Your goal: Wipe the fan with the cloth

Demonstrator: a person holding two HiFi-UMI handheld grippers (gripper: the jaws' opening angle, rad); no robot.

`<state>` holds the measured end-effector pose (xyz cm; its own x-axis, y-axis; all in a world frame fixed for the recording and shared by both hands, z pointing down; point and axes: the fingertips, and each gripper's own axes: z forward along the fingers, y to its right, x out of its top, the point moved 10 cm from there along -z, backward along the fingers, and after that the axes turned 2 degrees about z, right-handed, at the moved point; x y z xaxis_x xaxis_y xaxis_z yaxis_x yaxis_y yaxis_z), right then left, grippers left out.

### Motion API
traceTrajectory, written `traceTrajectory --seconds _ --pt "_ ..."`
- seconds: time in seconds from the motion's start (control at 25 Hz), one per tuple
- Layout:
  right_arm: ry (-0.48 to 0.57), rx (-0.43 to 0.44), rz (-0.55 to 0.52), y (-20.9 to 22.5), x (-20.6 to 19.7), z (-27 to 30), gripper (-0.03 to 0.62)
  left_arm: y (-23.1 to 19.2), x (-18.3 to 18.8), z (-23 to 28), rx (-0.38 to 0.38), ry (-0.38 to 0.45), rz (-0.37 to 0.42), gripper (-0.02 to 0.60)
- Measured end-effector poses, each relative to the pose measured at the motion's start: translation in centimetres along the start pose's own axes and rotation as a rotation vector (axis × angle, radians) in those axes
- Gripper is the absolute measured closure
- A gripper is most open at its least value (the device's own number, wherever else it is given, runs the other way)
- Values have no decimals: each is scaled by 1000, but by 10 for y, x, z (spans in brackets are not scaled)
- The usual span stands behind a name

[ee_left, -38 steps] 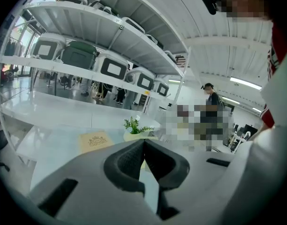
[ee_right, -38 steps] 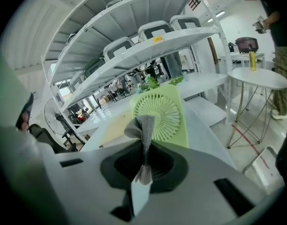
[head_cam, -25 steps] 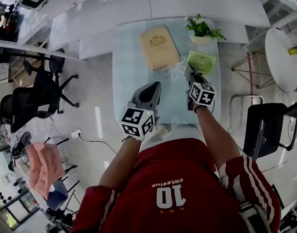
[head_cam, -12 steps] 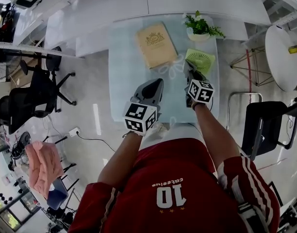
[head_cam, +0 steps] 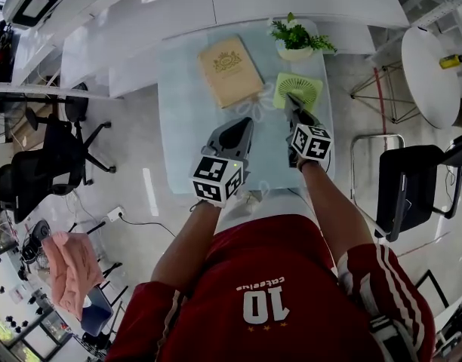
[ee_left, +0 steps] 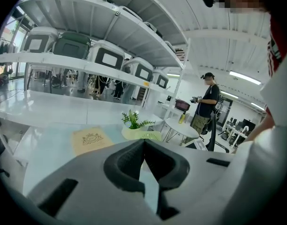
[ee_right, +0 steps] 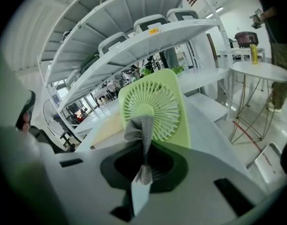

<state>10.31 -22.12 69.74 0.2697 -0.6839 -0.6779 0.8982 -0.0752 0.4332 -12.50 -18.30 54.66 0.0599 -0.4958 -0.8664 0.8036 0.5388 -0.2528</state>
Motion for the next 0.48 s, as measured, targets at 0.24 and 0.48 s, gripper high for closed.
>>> traceTrajectory --seconds 0.24,0.48 --pt "14 -44 17 19 1 -15 576 9 1 8 -32 -5 1 578" --pt "29 -91 41 37 0 -26 576 16 1 12 -59 -9 -6 578"
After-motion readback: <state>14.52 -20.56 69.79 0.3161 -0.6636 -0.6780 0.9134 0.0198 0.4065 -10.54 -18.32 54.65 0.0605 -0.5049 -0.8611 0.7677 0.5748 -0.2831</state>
